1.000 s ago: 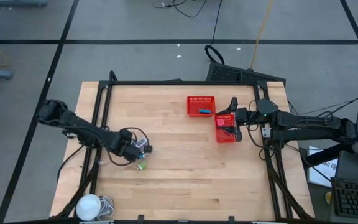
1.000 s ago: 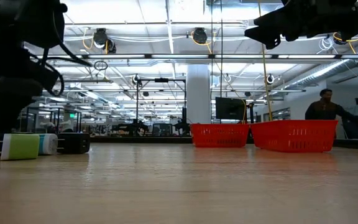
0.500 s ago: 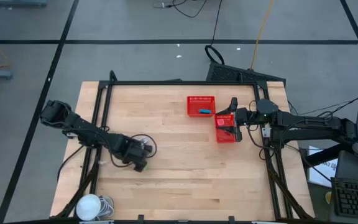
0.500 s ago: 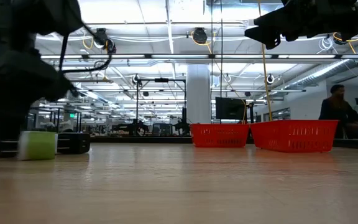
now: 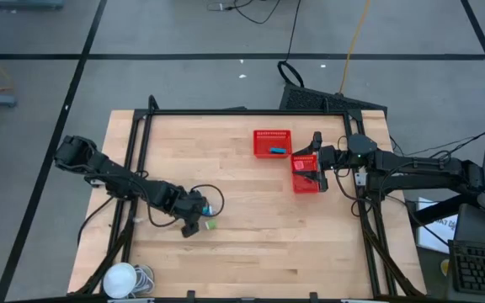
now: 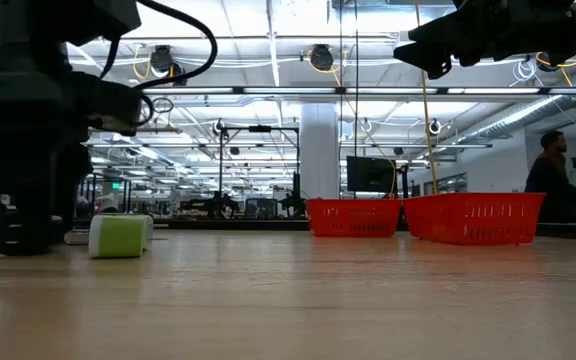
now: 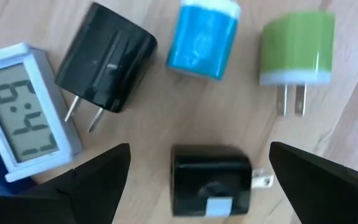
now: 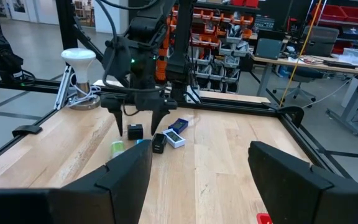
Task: Pick & Place Office items
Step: Put the bottom black charger adapter into the bottom red bin
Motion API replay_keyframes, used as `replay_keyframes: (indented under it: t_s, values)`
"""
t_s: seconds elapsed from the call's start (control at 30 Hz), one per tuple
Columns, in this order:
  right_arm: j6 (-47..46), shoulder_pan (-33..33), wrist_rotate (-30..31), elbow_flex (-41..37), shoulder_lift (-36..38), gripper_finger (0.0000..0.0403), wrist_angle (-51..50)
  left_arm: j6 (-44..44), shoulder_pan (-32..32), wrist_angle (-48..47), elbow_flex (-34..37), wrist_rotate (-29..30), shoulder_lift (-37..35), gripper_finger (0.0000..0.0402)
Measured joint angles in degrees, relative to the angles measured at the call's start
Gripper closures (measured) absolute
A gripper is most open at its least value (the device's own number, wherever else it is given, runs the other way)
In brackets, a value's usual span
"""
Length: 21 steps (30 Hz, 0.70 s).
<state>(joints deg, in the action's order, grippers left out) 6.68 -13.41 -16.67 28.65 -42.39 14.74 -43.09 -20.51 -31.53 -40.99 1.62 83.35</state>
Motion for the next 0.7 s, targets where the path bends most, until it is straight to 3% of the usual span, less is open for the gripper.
replay_keyframes:
  t_s: [0.13,0.27,0.57,0.7]
  values:
    - [0.0,0.0,0.0,0.0,0.0,0.0149,0.0,11.9,-0.1,-1.8,0.0,0.2,0.0,0.0014]
    - [0.0,0.0,0.0,0.0,0.0,0.0149,0.0,20.5,-0.2,-1.6,0.0,5.3,0.0,0.0014]
    - [0.0,0.0,0.0,0.0,0.0,0.0149,0.0,11.4,-0.1,5.8,0.0,28.4,0.0,0.0014]
    - [0.0,0.0,0.0,0.0,0.0,0.0149,0.0,11.8,0.0,8.3,-0.4,32.5,-0.4,0.0014]
